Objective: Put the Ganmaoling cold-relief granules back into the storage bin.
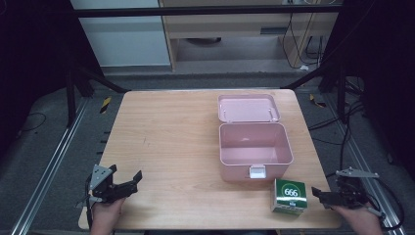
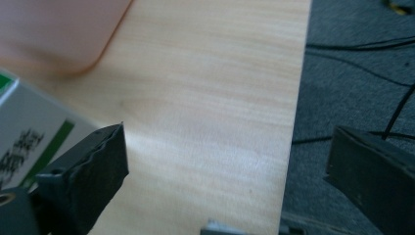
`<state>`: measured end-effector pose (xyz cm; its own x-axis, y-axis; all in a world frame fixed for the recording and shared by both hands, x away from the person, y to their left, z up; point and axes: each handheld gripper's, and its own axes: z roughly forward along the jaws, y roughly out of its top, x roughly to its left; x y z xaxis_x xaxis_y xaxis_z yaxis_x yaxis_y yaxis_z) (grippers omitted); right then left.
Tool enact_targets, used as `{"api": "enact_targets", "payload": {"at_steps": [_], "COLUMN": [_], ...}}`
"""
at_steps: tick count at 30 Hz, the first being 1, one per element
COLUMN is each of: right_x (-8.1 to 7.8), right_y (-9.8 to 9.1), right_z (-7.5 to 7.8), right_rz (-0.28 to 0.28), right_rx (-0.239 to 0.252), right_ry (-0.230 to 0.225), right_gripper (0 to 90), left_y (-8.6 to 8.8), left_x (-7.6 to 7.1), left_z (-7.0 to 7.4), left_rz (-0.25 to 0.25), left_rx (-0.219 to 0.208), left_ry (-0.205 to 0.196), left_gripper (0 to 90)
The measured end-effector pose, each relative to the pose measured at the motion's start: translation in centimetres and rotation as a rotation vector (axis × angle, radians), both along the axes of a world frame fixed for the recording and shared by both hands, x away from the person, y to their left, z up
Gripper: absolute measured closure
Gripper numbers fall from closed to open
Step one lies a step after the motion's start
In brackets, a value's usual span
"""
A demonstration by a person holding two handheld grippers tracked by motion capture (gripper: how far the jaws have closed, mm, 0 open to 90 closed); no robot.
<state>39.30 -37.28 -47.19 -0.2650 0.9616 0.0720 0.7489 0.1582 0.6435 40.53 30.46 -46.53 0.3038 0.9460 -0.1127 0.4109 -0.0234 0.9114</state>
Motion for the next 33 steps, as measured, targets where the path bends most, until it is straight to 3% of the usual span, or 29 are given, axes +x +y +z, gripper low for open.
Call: {"api": "enact_targets", "payload": {"at_steps": [3,6,7,10,11,15,16,17,19,20,22,23,25,27,30,31,33], "right_x": [0.1,0.2,0.2,0.3,0.3,0.5,0.5,0.6,0.6,0.6,0.6,0.7,0.8,1.1,1.3,1.4,1.6], "right_y": [-0.1,-0.1,-0.1,0.2,0.2,0.8,0.8,0.9,0.9,1.1,1.1,1.2,1.2,1.5,1.6,1.8,1.9], "right_z": [0.1,0.5,0.5,0.8,0.8,1.5,1.5,1.7,1.8,2.0,2.1,2.2,2.3,2.6,2.6,2.7,2.7], "right_rz": [0.039,0.127,0.127,0.246,0.246,0.363,0.363,0.419,0.447,0.509,0.53,0.582,0.612,0.687,0.719,0.756,0.776], "right_rx": [-0.033,-0.086,-0.086,-0.159,-0.159,-0.215,-0.215,-0.235,-0.239,-0.274,-0.281,-0.309,-0.316,-0.345,-0.364,-0.377,-0.393], "right_ry": [0.03,0.063,0.063,0.103,0.103,0.151,0.151,0.161,0.165,0.179,0.18,0.186,0.191,0.195,0.202,0.227,0.239], "right_gripper": [0.7,0.5,0.5,0.5,0.5,0.8,0.8,1.4,1.7,1.8,2.1,2.5,2.5,3.0,2.9,2.9,2.7], "left_y": [0.0,0.0,0.0,0.0,0.0,0.0,0.0,0.0,0.0,0.0,0.0,0.0,0.0,0.1,0.1,0.1,0.1], "left_x": [0.0,0.0,0.0,0.0,0.0,0.0,0.0,0.0,0.0,0.0,0.0,0.0,0.0,0.0,0.0,0.0,0.0], "left_z": [0.0,0.0,0.0,0.0,0.0,0.0,0.0,0.0,0.0,0.0,0.0,0.0,0.0,0.0,0.0,0.0,0.0], "left_rz": [-0.001,0.0,0.0,-0.001,-0.001,-0.001,-0.001,-0.001,-0.001,-0.001,-0.002,-0.001,-0.001,-0.002,-0.001,-0.001,-0.002], "left_rx": [-0.001,-0.001,-0.001,0.001,0.001,0.0,0.0,0.001,0.0,0.001,0.001,0.003,0.003,0.003,0.004,0.004,0.003], "left_ry": [-0.001,0.0,0.0,-0.002,-0.002,-0.002,-0.002,0.0,0.001,0.002,0.001,0.002,0.002,0.002,0.001,0.0,-0.001], "left_gripper": [0.0,0.0,0.0,0.0,0.0,0.0,0.0,0.0,0.0,0.0,0.0,0.0,0.0,0.0,0.0,0.0,0.0]}}
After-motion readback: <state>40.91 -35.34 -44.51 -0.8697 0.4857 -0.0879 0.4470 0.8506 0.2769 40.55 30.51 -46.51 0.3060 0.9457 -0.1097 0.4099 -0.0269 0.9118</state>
